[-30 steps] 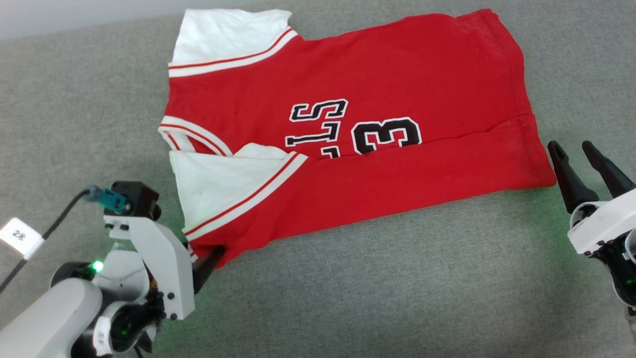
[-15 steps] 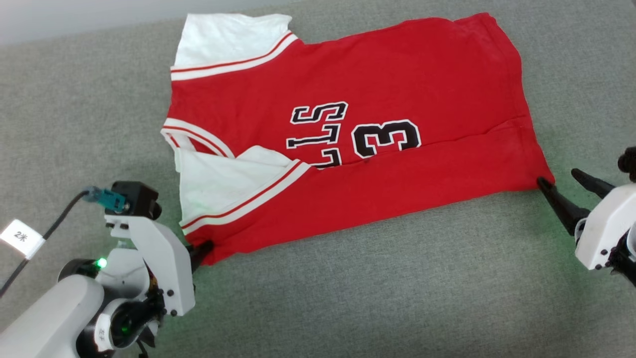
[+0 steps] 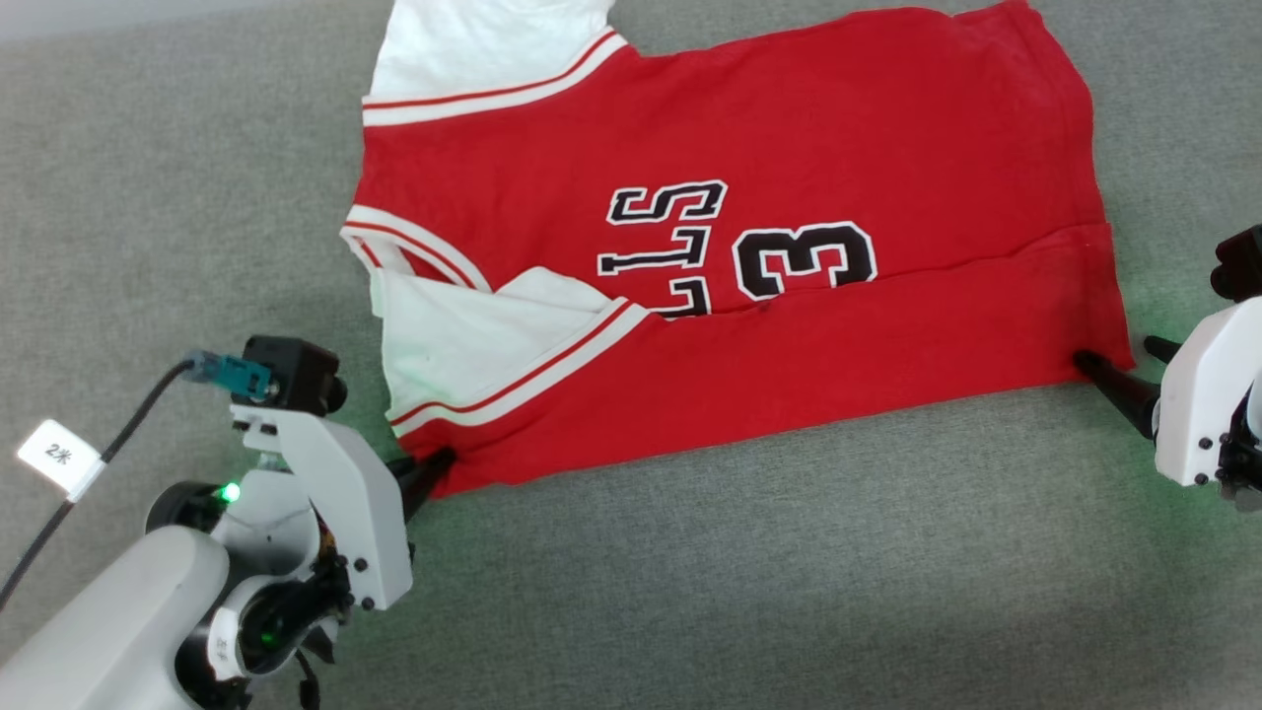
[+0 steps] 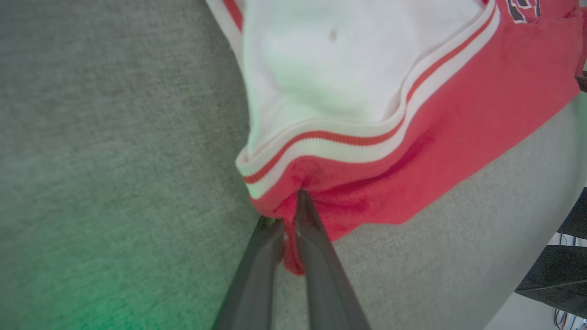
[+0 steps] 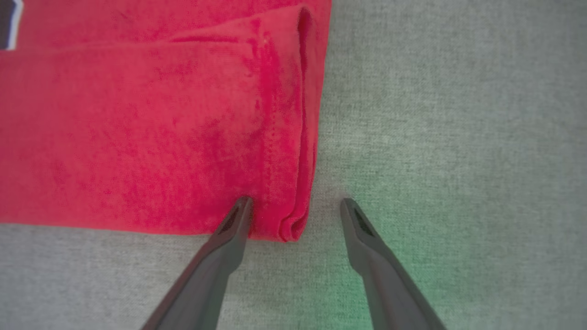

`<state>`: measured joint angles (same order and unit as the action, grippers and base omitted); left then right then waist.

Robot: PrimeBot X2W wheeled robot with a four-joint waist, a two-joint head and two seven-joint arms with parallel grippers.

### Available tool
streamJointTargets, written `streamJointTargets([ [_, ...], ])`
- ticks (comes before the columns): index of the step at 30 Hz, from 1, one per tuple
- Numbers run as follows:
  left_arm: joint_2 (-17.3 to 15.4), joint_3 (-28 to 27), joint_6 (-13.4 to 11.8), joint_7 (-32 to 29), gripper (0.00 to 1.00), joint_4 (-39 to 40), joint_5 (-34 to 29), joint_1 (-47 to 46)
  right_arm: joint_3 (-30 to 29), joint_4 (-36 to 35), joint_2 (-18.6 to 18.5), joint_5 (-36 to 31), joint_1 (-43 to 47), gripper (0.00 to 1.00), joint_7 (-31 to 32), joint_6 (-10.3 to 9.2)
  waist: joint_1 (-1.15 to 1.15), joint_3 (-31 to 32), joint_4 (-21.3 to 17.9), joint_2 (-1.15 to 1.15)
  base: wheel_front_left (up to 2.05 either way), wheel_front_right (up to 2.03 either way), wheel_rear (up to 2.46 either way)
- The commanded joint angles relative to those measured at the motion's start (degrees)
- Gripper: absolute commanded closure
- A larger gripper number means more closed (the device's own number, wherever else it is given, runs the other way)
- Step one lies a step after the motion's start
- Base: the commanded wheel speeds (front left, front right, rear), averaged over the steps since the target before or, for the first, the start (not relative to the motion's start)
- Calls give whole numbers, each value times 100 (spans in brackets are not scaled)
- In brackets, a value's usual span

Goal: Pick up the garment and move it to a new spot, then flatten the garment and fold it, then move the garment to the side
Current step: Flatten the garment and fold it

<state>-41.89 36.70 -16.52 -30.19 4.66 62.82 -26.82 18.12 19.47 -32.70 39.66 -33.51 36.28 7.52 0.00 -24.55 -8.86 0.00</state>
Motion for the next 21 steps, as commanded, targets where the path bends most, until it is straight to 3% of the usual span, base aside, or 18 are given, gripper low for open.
streamJointTargets([
  [1,185,232,-13,-46,100,-288,-63,121,152,137,81,80,-17,0,76,-7,0,-44,46,0,0,0,0],
  [3,229,257,12,-40,100,-323,-67,97,220,252,118,132,-72,0,107,-6,0,-60,70,0,0,0,0],
  [4,248,267,23,-38,100,-343,-71,90,266,307,119,148,-80,52,139,-5,0,-62,82,0,0,0,0],
  [5,265,266,20,-25,100,-357,-71,91,322,343,120,171,-84,69,167,-5,0,-66,89,0,0,0,0],
  [6,274,267,27,-17,100,-369,-72,93,354,372,122,212,-88,94,173,-5,0,-62,95,0,0,0,0],
  [7,283,275,36,-9,100,-381,-73,96,380,404,116,246,-90,100,185,-4,0,-57,104,0,0,0,0],
  [14,419,221,143,155,100,-423,81,251,423,451,-55,438,10,100,11,-8,0,151,173,0,0,0,0],
  [21,252,22,162,357,100,-118,303,651,479,60,-388,520,430,100,60,-8,0,455,215,0,0,0,0],
])
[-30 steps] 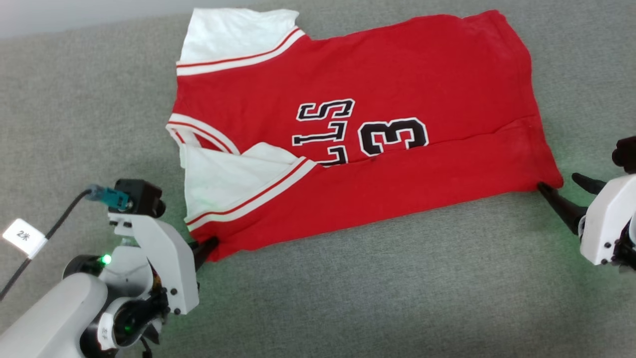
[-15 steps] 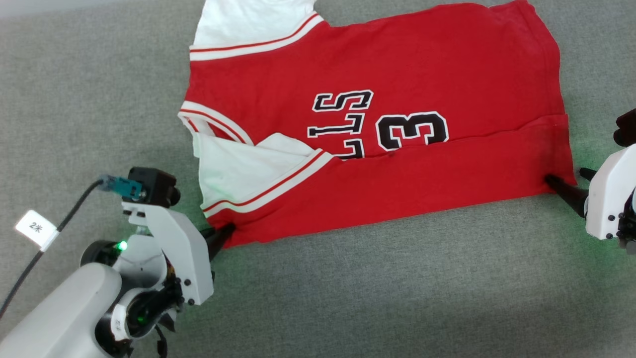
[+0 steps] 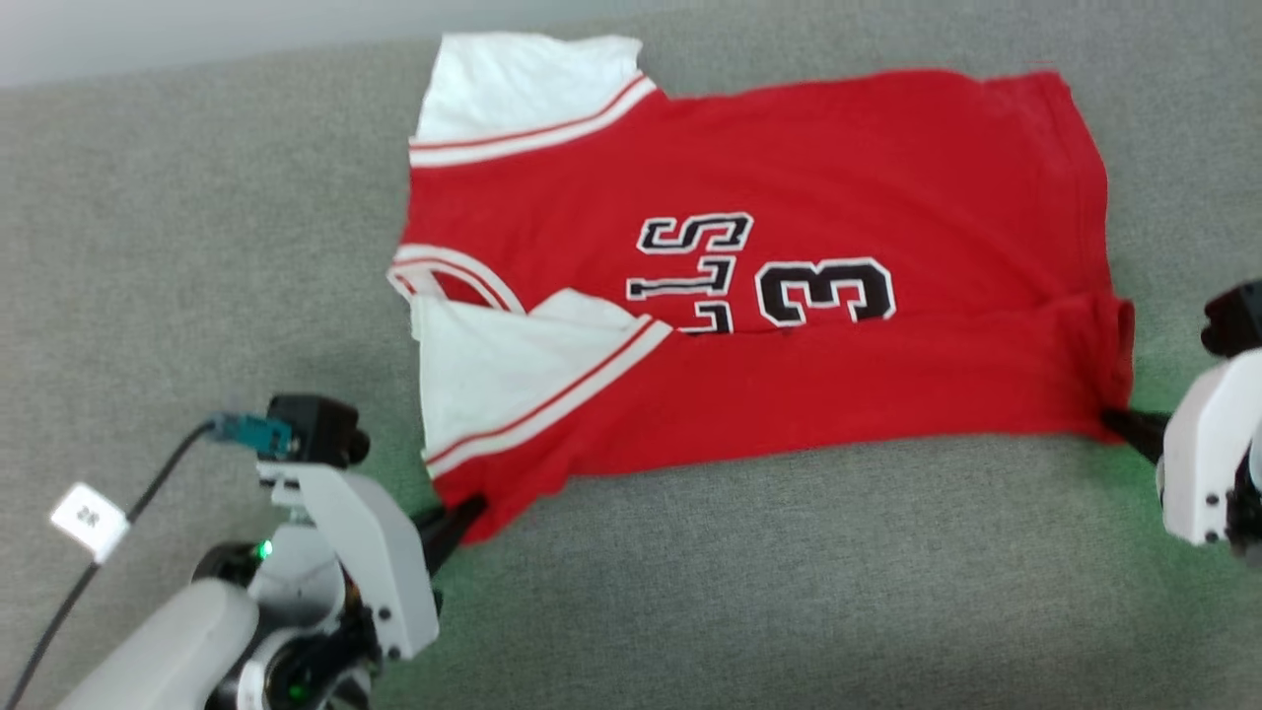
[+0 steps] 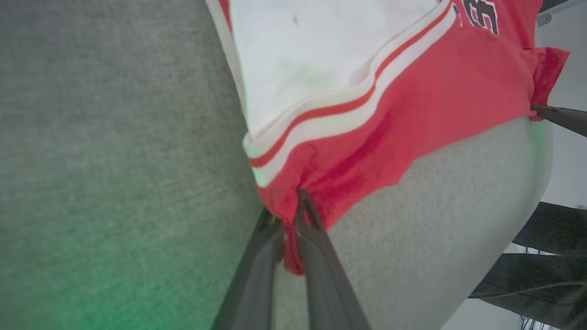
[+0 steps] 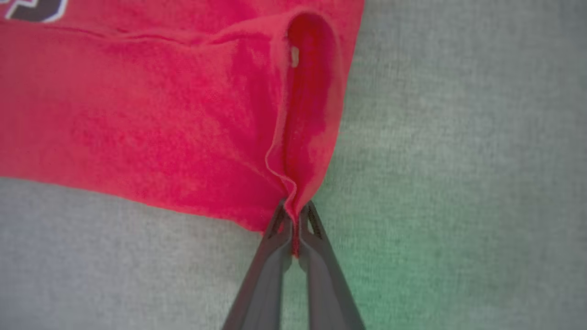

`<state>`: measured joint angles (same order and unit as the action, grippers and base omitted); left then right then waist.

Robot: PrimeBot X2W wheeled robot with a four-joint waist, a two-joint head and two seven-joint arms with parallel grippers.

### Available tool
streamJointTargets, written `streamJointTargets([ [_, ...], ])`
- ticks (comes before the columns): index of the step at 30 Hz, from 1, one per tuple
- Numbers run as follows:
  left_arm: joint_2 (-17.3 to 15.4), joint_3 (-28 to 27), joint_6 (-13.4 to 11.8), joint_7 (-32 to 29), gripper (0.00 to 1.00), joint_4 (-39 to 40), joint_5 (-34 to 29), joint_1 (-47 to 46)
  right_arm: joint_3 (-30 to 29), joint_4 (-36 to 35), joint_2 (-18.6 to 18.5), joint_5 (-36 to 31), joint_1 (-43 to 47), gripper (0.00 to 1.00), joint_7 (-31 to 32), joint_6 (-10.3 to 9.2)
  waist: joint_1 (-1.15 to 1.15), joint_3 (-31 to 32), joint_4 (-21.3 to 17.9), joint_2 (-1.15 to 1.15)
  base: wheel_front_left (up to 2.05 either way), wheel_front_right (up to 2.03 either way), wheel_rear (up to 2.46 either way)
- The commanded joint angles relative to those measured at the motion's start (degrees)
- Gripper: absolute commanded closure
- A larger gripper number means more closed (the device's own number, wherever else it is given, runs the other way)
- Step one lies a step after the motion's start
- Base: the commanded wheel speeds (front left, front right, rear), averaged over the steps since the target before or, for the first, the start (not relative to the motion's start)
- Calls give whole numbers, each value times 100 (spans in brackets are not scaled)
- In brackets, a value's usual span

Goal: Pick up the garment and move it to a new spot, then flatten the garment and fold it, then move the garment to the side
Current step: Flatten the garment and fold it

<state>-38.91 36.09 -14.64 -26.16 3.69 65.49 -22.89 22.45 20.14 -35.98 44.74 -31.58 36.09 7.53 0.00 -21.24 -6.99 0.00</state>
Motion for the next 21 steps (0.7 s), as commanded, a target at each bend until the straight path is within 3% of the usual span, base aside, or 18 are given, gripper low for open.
streamJointTargets([
  [1,-88,61,-48,-14,100,52,63,341,25,-83,-107,39,311,100,104,-9,0,167,33,0,0,0,0],
  [13,-380,-83,-616,479,98,1249,121,1523,-532,-1053,-481,114,1439,98,307,-9,0,321,103,0,0,0,0],
  [14,-387,-82,-639,487,84,1304,116,1565,-591,-1101,-472,87,1504,68,295,-9,0,344,115,0,0,0,0],
  [15,-408,-85,-666,519,56,1348,65,1581,-648,-1174,-453,54,1566,33,258,-8,0,368,128,0,0,0,0],
  [16,-428,-97,-695,542,0,1379,26,1583,-701,-1243,-415,69,1617,0,236,-8,0,394,136,0,0,0,0],
  [21,-754,-197,-765,435,0,1630,-190,1302,-1062,-1697,-293,89,1797,0,159,-8,0,528,119,0,0,0,0],
])
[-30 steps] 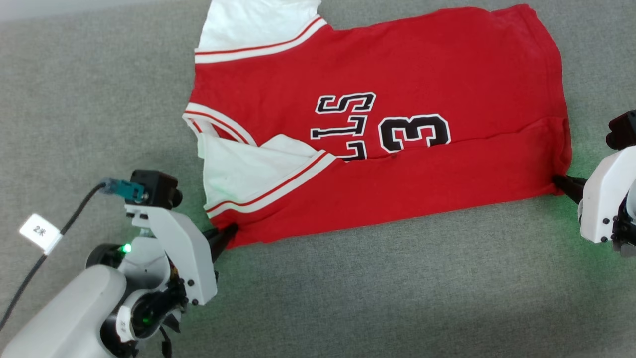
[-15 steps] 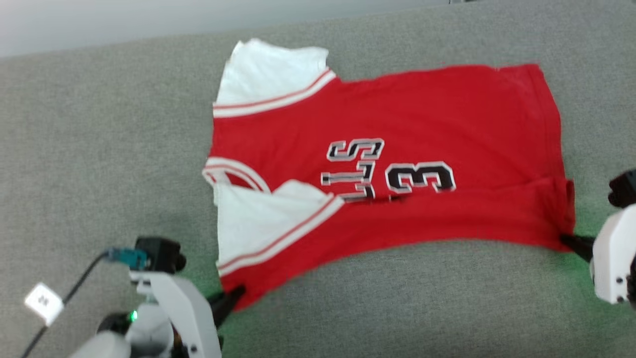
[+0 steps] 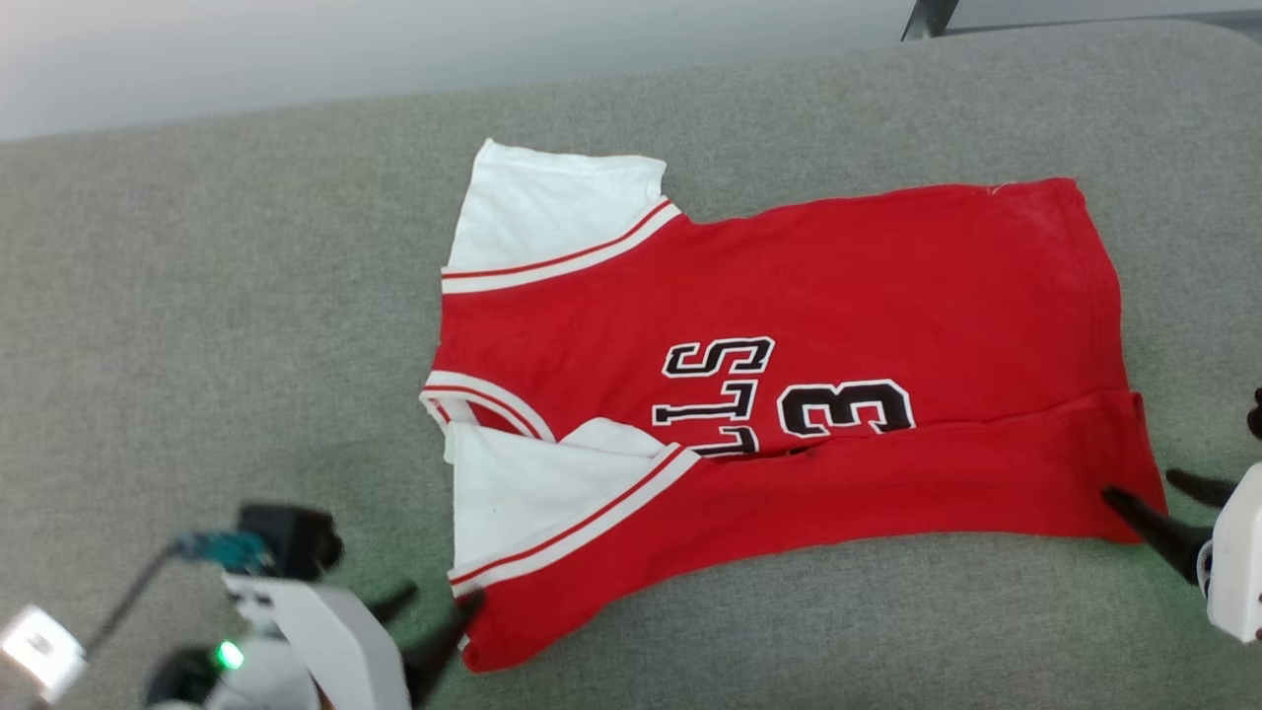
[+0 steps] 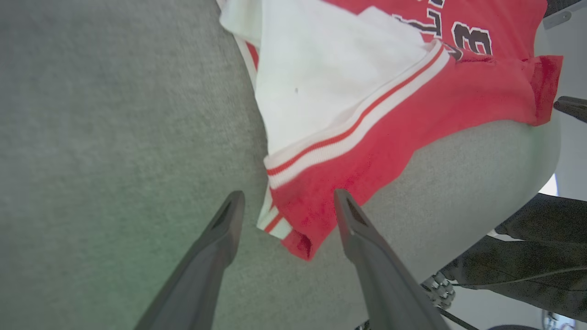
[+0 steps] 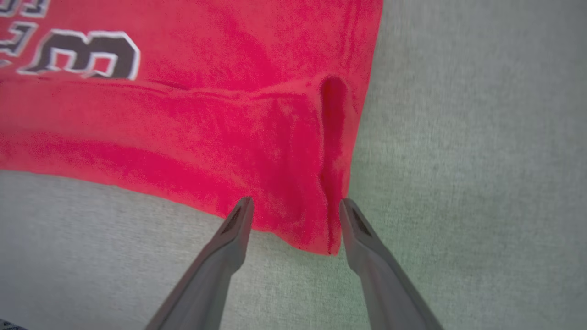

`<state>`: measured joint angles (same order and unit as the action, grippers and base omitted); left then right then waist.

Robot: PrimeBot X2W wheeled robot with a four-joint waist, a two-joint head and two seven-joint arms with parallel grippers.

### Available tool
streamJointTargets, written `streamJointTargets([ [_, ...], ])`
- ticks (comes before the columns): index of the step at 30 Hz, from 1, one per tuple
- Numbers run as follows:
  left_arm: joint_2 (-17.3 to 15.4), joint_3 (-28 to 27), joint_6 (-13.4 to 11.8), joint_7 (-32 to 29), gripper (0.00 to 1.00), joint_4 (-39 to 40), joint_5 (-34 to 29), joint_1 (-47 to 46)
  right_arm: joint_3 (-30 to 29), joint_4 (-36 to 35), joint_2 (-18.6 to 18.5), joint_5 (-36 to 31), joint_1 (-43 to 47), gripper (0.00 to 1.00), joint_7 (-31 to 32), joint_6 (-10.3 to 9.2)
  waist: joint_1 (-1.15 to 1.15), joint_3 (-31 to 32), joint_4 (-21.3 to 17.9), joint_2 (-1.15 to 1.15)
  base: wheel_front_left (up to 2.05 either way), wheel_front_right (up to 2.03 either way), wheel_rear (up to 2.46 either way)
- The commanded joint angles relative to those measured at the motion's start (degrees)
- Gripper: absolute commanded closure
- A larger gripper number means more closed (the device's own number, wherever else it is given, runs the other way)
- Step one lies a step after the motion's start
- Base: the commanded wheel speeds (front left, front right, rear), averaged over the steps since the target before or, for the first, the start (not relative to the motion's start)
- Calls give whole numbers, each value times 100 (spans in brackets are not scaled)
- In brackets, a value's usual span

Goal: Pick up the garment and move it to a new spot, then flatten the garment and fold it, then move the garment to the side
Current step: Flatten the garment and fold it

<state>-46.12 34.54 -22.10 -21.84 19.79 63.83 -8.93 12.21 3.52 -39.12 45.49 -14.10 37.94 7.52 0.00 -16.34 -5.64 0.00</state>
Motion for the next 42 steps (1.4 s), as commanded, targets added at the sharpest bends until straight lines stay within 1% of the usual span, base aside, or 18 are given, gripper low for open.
streamJointTargets([
  [1,-125,-81,-26,-62,0,59,-76,-202,-124,-123,55,-3,67,0,-57,-7,0,60,-34,0,0,0,0],
  [3,-340,-143,1,-236,0,86,-218,-517,-262,-321,123,-108,76,0,-131,-7,0,85,-78,0,0,0,0],
  [6,-357,-301,76,-443,0,-68,-274,-1161,-407,-586,307,-287,-20,0,-370,-7,0,87,-189,0,0,0,0],
  [7,-341,-324,146,-530,0,-193,-292,-1405,-424,-657,383,-376,-63,0,-472,-7,0,74,-248,0,0,0,0],
  [10,-105,-378,388,-753,0,-721,-186,-2170,-348,-775,641,-576,-163,0,-710,-7,0,-4,-460,0,0,0,0],
  [11,-105,-378,388,-753,0,-721,-186,-2170,-348,-775,641,-576,-163,0,-710,-7,0,-4,-460,0,0,0,0],
  [13,-26,-328,558,-880,0,-1206,-335,-2711,-237,-811,754,-642,-216,0,-796,-7,0,-67,-620,0,0,0,0],
  [15,127,-204,734,-989,0,-1766,-527,-3258,-107,-847,849,-656,-289,0,-833,-7,0,-179,-802,0,0,0,0],
  [18,328,-47,946,-1168,0,-2633,-759,-4015,103,-876,930,-640,-431,0,-880,-7,0,-399,-1117,0,0,0,0],
  [19,384,18,1052,-1221,0,-2956,-864,-4268,159,-868,959,-628,-492,0,-924,-7,0,-475,-1212,0,0,0,0],
  [22,623,154,1290,-1401,0,-3835,-973,-4889,315,-805,1028,-595,-682,0,-1053,-7,0,-707,-1487,0,0,0,0],
  [25,689,367,1589,-1589,0,-4644,-1195,-5411,477,-717,1089,-540,-853,0,-1192,-7,0,-916,-1717,0,0,0,0],
  [28,757,513,1829,-1721,0,-5340,-1345,-5810,644,-593,1116,-494,-1015,0,-1338,-7,0,-1079,-1914,0,0,0,0],
  [30,721,647,1858,-1809,0,-5778,-1523,-5978,759,-506,1138,-453,-1104,0,-1435,-7,0,-1162,-2018,0,0,0,0],
  [31,687,740,1917,-1891,0,-5962,-1603,-6034,801,-462,1144,-446,-1154,0,-1473,-7,0,-1201,-2062,0,0,0,0],
  [33,774,770,1946,-2177,0,-6334,-1497,-6074,874,-363,1125,-413,-1211,0,-1549,-7,0,-1230,-2109,0,0,0,0],
  [37,829,927,2085,-2563,0,-6762,-1491,-6071,977,-225,1042,-329,-1274,0,-1658,-7,0,-1257,-2120,0,0,0,0],
  [42,1079,983,2221,-2792,0,-7002,-1352,-6037,1069,-147,967,-241,-1376,0,-1726,-7,0,-1266,-2066,0,0,0,0],
])
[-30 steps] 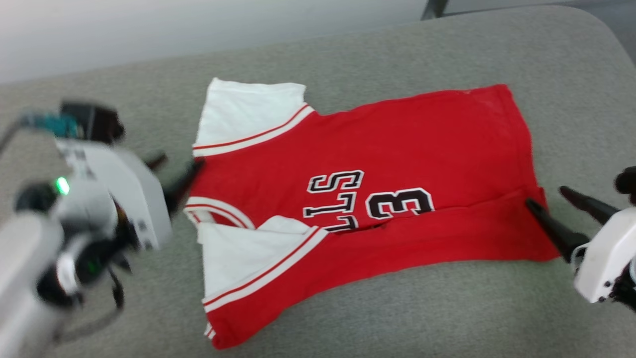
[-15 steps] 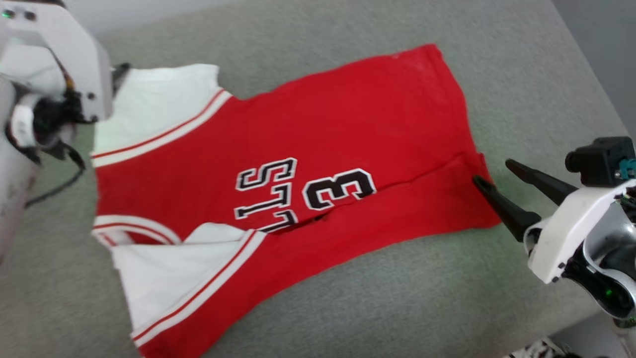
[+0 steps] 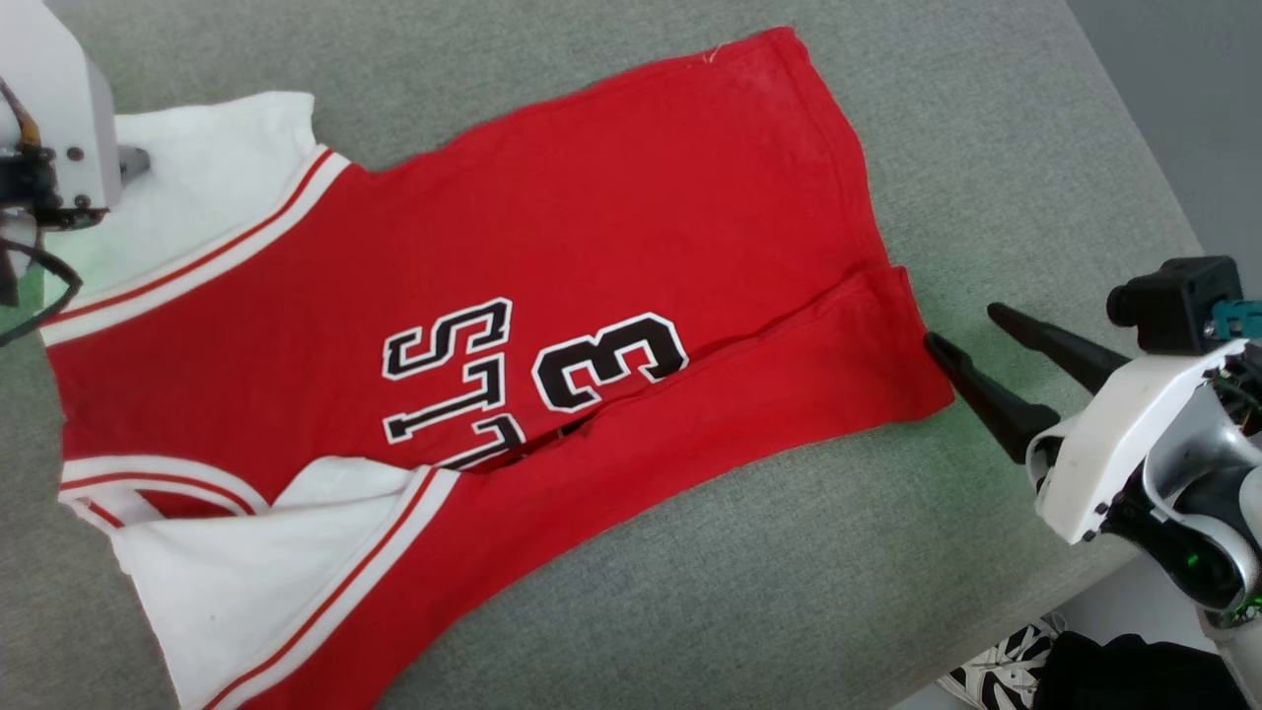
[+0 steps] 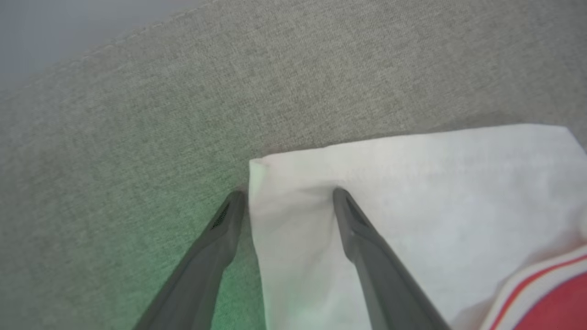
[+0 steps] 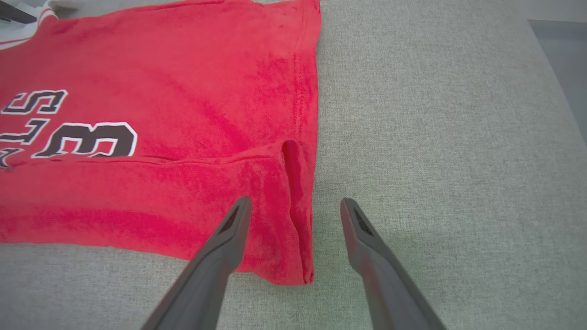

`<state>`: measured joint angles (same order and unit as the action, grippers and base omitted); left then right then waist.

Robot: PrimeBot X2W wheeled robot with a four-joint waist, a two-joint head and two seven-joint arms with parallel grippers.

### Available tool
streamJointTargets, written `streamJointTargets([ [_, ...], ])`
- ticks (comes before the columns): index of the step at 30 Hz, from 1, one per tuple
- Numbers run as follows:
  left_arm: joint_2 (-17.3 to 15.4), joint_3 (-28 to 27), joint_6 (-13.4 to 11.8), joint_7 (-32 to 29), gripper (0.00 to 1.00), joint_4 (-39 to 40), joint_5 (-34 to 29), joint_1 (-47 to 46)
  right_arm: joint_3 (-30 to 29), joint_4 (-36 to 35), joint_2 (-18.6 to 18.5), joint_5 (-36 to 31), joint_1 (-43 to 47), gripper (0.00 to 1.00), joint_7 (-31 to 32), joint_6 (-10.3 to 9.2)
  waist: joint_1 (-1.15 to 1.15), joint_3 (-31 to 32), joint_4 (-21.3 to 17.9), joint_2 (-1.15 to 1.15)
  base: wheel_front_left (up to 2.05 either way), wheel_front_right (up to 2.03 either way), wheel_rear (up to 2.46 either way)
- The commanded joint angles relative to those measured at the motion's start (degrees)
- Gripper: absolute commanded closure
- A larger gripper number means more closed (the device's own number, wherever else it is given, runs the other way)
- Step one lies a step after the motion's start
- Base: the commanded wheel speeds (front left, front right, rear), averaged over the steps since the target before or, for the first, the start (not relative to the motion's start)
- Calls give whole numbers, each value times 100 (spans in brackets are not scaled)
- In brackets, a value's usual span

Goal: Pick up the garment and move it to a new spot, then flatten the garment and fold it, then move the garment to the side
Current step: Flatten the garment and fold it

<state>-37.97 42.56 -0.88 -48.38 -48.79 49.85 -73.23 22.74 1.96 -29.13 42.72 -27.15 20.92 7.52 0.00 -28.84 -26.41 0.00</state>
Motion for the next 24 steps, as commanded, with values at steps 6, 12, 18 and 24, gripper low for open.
streamJointTargets([
  [6,382,223,185,-310,100,-250,120,316,58,44,-99,124,-287,0,-97,-7,0,-74,87,0,0,0,0],
  [12,471,223,222,-193,100,-248,96,123,102,140,-77,199,-914,0,-24,-7,0,-179,254,0,0,0,0],
  [18,708,260,327,-59,100,-144,61,-91,336,833,141,360,-2101,0,572,-7,0,-367,576,0,0,0,0],
  [24,974,324,390,39,100,-165,5,-315,523,2409,311,291,-3404,0,1210,-7,0,-607,972,0,0,0,0],
])
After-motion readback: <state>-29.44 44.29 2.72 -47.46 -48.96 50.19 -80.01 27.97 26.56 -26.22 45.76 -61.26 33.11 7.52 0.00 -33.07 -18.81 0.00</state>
